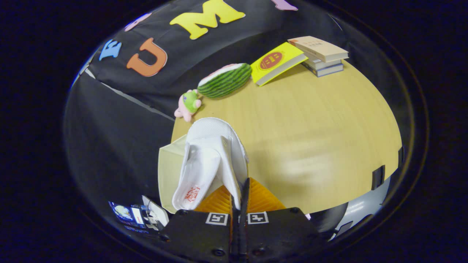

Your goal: Open the storage box then place both shoes into the box .Put the left shoe in first, then the right shoe, with the right side of both shoes facing outward in a uniform manner.

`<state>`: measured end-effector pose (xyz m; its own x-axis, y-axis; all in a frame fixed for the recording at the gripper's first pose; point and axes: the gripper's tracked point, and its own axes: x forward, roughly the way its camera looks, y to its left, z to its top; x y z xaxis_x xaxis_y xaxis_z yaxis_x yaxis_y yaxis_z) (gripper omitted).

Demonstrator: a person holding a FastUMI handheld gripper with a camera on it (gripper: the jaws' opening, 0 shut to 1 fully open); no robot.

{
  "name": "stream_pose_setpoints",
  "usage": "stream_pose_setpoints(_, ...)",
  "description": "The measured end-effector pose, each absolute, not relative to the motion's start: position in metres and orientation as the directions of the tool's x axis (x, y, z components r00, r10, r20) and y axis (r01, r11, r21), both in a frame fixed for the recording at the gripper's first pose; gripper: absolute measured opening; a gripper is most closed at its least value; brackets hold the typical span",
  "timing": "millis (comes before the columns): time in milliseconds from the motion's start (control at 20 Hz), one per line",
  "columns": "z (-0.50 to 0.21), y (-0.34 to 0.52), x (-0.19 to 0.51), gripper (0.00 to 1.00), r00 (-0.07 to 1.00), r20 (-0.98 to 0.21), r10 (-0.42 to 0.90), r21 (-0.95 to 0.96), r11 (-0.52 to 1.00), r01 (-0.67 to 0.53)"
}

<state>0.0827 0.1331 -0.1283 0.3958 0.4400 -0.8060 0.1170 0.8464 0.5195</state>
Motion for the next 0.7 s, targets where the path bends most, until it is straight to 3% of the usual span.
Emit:
stream_pose_setpoints(200, -0.103, 0.218, 0.093, 0.06, 0.373, -0.808, 0.456, 0.513, 0.856, 0.068)
stream_pose_setpoints(400, -0.124, 0.288, 0.095, 0.06, 0.311, -0.847, 0.431, 0.469, 0.881, 0.056)
stream_pose_setpoints(700, -0.167, 0.325, 0.097, 0.06, 0.253, -0.895, 0.367, 0.395, 0.916, 0.070)
